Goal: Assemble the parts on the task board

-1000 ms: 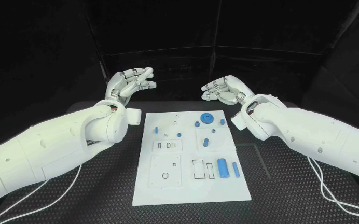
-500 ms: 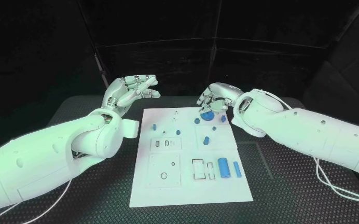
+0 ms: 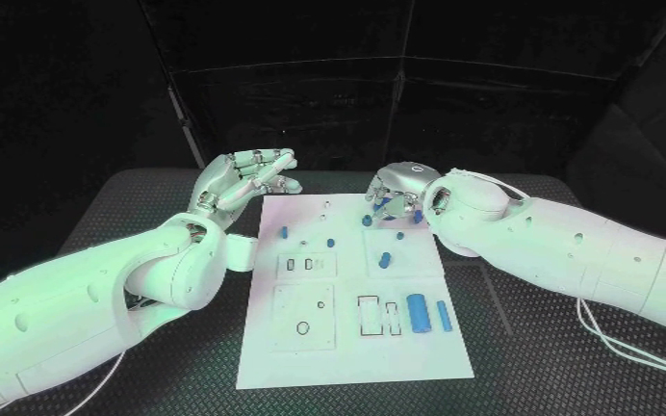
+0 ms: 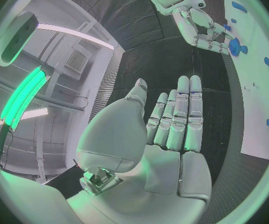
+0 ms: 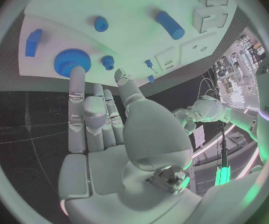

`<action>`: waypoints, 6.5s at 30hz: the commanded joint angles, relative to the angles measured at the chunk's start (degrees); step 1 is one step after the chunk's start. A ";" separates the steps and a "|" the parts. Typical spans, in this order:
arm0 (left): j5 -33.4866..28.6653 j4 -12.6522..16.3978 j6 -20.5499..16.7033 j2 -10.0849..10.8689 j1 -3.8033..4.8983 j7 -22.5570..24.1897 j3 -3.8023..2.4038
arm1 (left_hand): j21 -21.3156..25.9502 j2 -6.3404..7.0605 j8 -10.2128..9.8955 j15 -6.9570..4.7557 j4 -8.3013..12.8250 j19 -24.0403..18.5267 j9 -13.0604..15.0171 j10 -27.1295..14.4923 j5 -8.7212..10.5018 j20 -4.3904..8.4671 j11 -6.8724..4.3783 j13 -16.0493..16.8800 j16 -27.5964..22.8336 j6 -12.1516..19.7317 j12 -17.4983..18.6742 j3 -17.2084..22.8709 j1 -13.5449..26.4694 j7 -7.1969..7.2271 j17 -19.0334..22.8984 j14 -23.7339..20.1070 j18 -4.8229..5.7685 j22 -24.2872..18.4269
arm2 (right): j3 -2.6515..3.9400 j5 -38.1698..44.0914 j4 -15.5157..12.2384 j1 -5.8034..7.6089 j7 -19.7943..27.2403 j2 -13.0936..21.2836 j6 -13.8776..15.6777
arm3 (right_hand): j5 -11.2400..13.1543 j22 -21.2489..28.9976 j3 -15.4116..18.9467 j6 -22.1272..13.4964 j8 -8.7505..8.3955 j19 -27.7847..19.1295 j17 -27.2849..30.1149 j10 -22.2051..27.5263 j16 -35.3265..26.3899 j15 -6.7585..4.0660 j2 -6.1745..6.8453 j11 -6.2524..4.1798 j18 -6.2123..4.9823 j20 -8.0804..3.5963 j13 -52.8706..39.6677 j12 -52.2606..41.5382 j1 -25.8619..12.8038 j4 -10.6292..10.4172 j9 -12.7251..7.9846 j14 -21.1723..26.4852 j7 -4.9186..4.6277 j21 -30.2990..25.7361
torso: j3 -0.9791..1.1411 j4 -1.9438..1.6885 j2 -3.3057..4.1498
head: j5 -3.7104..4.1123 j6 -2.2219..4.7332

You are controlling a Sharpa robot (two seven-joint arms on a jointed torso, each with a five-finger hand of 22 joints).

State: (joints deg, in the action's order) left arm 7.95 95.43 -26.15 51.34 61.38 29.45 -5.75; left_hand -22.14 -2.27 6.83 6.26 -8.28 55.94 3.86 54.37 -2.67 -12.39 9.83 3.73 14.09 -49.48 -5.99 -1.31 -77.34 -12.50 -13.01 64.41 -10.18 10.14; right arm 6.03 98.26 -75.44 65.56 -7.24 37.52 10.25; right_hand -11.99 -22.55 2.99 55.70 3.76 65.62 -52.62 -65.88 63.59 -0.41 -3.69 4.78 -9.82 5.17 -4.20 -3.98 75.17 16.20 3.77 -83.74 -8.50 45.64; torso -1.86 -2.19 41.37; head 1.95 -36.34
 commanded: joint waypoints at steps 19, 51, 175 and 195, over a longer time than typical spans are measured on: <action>0.49 -0.02 1.64 -0.18 -0.13 0.29 -0.07 | -0.24 -0.08 -0.80 0.25 0.42 0.54 -0.11 0.39 -0.22 -0.06 0.19 -0.09 -0.82 -0.28 0.64 -0.21 -0.32 -0.36 -0.32 0.06 -0.22 0.04 | 0.05 3.33 1.61 0.23 0.78 -2.01 -3.93 | 1.03 -3.60 -3.64 1.10 0.25 -1.68 -13.50 -2.27 11.82 0.01 -1.81 -0.51 -0.70 -0.08 0.16 -0.31 0.63 0.16 0.08 -3.21 0.41 5.75 | -0.18 -0.46 1.72 | -0.07 -0.16; 0.49 -0.34 2.10 -0.18 -0.14 -0.19 -0.08 | -0.18 -0.38 -1.16 0.41 0.51 0.48 -0.11 0.08 -0.23 -0.14 0.37 -0.11 -1.34 -0.26 1.18 -0.27 -0.32 -0.53 -0.60 -0.18 -0.16 -0.02 | 0.03 3.62 3.20 0.22 0.86 -3.43 -5.45 | 2.40 -14.48 -12.80 6.92 0.89 0.38 -16.75 -6.29 15.32 -0.37 -2.29 -0.76 0.54 -0.06 -0.12 -0.21 1.93 0.20 0.15 -2.91 0.30 15.40 | -0.21 -0.54 2.30 | -0.01 -1.45; 0.49 -0.49 2.94 0.34 -0.07 -0.82 -0.19 | -0.07 -0.94 -1.69 0.52 1.09 0.31 -0.10 -0.52 -0.23 -0.23 0.50 -0.11 -2.06 -0.45 2.03 -0.13 -0.84 -0.55 -1.23 -0.24 -0.14 -0.12 | 0.07 5.43 10.02 2.06 2.15 -12.59 5.77 | 2.88 -17.69 -24.60 5.63 -0.21 -1.45 -18.82 -3.41 17.71 0.67 4.14 0.24 0.70 0.93 0.19 0.54 -2.16 -2.18 -0.08 -2.97 -0.66 19.63 | -0.82 -1.44 4.90 | 0.28 -1.18; 0.49 -0.75 3.03 0.29 -0.07 -1.03 -0.19 | -0.02 -0.98 -1.84 0.57 1.13 0.22 -0.11 -0.72 -0.22 -0.26 0.55 -0.12 -2.26 -0.40 2.18 -0.19 -0.79 -0.58 -1.35 -0.33 -0.13 -0.15 | 0.06 4.46 9.45 2.05 2.40 -11.74 9.25 | 6.45 -7.32 -22.27 -7.45 0.07 -6.73 -9.17 11.05 12.25 2.37 8.49 2.30 -0.86 2.59 0.29 -1.49 -1.06 -6.71 0.11 -0.67 0.04 12.67 | -0.72 -1.46 4.91 | 0.16 -0.98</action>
State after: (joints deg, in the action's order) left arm 8.18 94.63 -23.81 51.66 61.23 28.25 -5.88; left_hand -22.13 -2.80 5.34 6.46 -7.42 56.14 3.83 54.15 -2.67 -12.58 10.45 3.70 12.15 -49.67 -4.17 -1.40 -77.86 -12.69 -14.31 64.20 -10.17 10.07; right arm 6.06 103.24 -65.48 67.50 -5.05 25.40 17.03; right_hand -5.53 -29.96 -19.58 47.37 3.49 58.75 -61.74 -54.85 75.89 1.76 4.74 7.26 -9.80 7.67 -3.82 -5.14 73.66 9.65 3.72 -84.03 -8.40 58.56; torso -2.64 -3.70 46.30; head 2.18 -37.41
